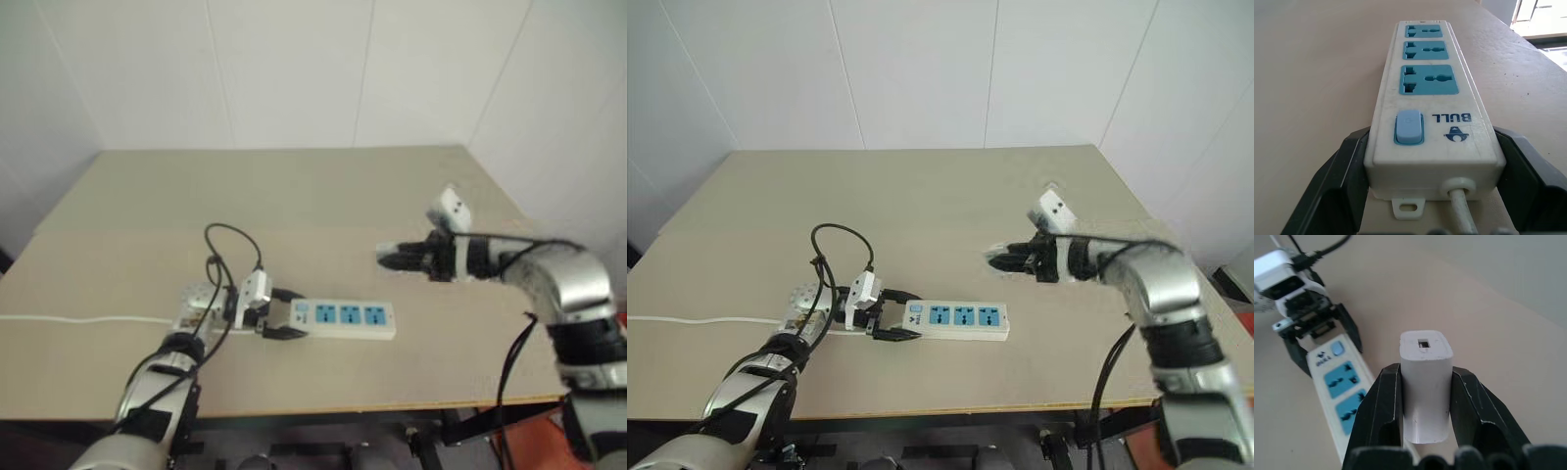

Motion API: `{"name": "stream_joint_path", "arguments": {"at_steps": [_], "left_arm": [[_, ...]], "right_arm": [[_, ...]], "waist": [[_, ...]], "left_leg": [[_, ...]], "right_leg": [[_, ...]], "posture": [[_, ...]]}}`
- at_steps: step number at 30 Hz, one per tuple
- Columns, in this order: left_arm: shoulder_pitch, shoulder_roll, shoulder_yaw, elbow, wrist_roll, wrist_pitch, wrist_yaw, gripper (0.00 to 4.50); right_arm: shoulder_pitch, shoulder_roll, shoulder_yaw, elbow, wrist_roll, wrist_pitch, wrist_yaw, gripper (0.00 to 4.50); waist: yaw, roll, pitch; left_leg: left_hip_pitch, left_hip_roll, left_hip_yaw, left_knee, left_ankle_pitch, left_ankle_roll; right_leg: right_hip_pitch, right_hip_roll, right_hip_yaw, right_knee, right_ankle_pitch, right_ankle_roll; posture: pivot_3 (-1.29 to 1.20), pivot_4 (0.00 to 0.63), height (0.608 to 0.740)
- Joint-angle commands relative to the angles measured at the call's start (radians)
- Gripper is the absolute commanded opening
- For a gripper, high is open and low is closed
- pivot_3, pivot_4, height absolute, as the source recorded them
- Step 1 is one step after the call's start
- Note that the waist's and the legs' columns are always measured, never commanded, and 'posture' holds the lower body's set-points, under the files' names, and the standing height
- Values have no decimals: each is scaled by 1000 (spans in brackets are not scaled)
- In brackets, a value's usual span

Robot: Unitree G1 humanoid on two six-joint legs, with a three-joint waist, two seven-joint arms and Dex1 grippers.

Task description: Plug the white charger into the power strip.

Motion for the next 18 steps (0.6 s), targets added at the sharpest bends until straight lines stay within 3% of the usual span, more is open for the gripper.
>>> {"name": "stream_joint_path", "arguments": {"at_steps": [1,6,11,18], "left_arm": [[51,29,-15,-45,22,82,34,3264],[92,45,-35,-134,43,138,88,3264],[129,59,-48,-199,43,173,117,3264],[174,86,-59,-252,35,189,125,3264]], "right_arm": [[59,74,-90,-6,17,-253,61,1097],[89,203,-100,116,52,-439,187,1097],[74,302,-66,184,59,-509,286,1097],[-39,410,9,477,-66,-671,366,1097]], "waist": [[-1,0,0],[-3,0,0],[-4,0,0],[-17,1,0]], "left_leg": [[1,0,0,0,0,0],[6,1,1,-1,0,0],[8,1,1,-1,0,0],[18,1,1,-4,0,0]], "right_leg": [[0,0,0,0,0,0],[4,1,1,0,0,0],[5,1,1,0,0,0],[15,2,1,-2,-1,-1]], "posture": [[0,150,740],[0,150,740],[0,150,740],[0,150,740]]}}
